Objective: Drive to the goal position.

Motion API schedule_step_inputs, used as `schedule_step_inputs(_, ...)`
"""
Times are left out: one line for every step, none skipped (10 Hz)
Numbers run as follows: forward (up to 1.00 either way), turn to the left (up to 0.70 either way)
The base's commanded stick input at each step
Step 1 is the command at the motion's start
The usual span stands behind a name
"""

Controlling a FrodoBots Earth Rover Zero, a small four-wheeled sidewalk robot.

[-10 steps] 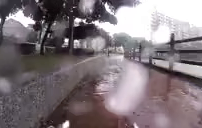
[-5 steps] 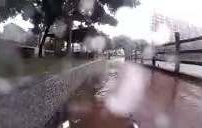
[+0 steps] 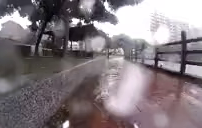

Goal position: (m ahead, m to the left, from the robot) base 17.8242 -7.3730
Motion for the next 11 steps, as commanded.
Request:
schedule_step_inputs(0.7,0.0)
schedule_step_inputs(0.7,0.0)
schedule_step_inputs(0.7,0.0)
schedule_step_inputs(0.7,0.0)
schedule_step_inputs(0.7,0.0)
schedule_step_inputs(0.7,-0.08)
schedule_step_inputs(0.7,-0.23)
schedule_step_inputs(0.7,0.0)
schedule_step_inputs(0.7,0.0)
schedule_step_inputs(0.7,0.0)
schedule_step_inputs(0.7,-0.04)
